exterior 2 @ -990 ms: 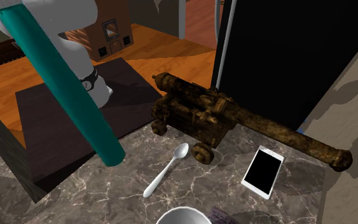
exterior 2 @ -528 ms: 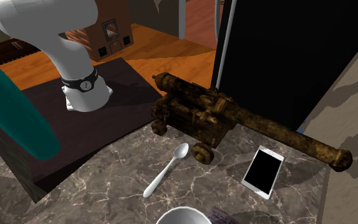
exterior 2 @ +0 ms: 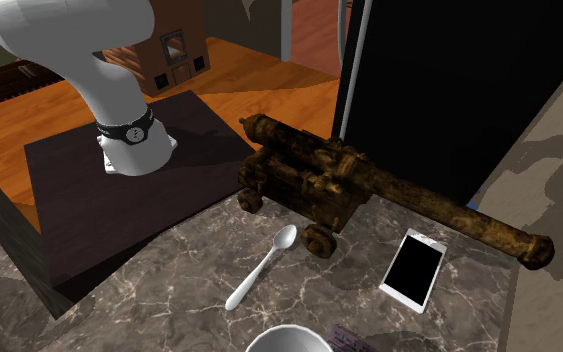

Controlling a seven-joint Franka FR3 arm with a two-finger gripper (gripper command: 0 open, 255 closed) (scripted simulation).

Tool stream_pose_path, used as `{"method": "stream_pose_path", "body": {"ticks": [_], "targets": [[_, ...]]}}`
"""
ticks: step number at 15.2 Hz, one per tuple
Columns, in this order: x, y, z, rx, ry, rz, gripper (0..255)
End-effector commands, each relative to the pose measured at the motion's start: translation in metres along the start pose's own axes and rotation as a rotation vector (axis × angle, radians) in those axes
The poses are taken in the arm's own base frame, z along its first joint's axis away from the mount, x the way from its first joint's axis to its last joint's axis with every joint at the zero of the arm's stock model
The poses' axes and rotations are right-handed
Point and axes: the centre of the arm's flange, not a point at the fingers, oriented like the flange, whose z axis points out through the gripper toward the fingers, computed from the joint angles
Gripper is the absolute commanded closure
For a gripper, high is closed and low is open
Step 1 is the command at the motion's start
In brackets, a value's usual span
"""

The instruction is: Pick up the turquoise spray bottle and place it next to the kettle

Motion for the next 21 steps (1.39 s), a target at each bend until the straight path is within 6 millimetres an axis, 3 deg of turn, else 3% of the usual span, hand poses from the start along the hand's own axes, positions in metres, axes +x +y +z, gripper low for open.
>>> {"method": "stream_pose_path", "body": {"ticks": [1,21], "targets": [[-0.021,0.016,0.001,0.000,0.000,-0.001,255],[-0.230,0.177,-0.012,0.000,0.000,-0.001,255]]}}
